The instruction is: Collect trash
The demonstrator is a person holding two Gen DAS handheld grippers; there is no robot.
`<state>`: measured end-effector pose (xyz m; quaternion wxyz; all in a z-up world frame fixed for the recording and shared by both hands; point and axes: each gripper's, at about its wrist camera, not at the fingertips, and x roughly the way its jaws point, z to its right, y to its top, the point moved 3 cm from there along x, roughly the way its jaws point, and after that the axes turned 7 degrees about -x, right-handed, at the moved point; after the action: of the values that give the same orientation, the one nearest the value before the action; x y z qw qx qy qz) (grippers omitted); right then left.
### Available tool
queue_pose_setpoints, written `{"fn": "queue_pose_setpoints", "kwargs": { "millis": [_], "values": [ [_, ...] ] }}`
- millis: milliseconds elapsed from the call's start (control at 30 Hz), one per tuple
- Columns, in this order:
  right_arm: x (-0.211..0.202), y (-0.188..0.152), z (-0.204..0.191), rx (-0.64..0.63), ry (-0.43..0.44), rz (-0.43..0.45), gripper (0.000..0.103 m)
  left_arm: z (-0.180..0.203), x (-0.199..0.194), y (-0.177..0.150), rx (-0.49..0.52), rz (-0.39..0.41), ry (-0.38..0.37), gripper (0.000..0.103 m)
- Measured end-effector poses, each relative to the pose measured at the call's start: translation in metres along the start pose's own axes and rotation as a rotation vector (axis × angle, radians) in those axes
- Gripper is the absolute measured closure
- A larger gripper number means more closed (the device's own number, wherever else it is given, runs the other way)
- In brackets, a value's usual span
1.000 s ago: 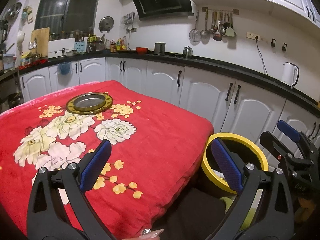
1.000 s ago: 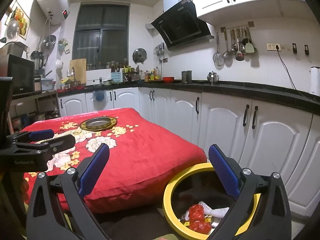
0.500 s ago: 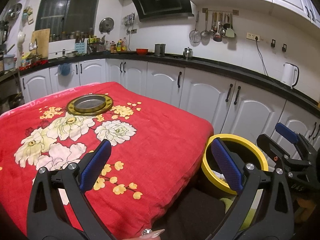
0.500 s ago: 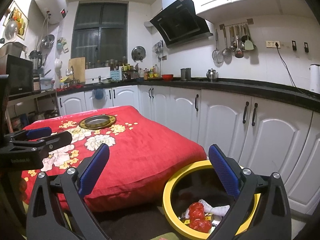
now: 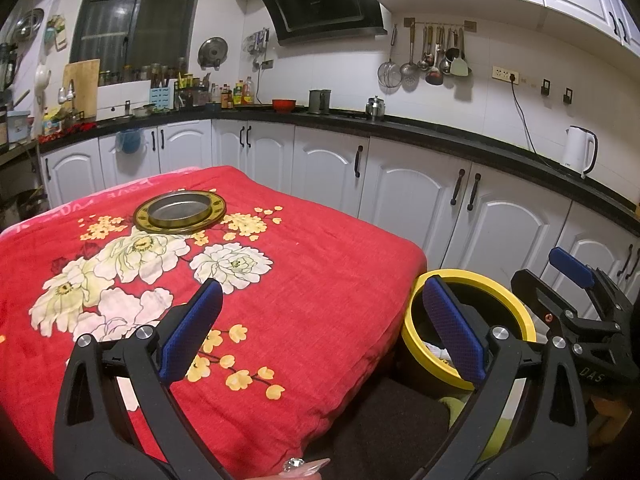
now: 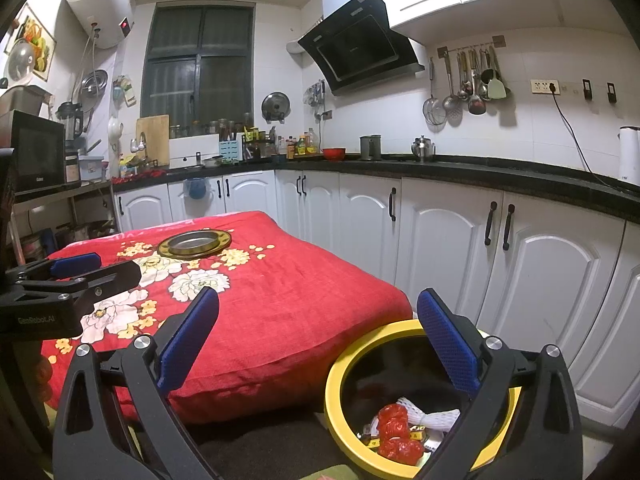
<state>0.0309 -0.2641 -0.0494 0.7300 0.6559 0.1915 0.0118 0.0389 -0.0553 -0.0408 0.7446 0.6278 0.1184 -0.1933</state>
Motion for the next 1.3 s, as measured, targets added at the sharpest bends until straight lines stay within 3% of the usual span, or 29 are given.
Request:
{"fn": "queue_pose_setpoints", "kwargs": {
  "millis": [1300],
  "values": [
    [-0.0005, 0.0006, 0.0004, 0.002, -0.001, 0.000, 0.006, 0.0023, 0.0034, 0.0050, -0.007, -0.017, 0.014, 0.011]
  ]
}}
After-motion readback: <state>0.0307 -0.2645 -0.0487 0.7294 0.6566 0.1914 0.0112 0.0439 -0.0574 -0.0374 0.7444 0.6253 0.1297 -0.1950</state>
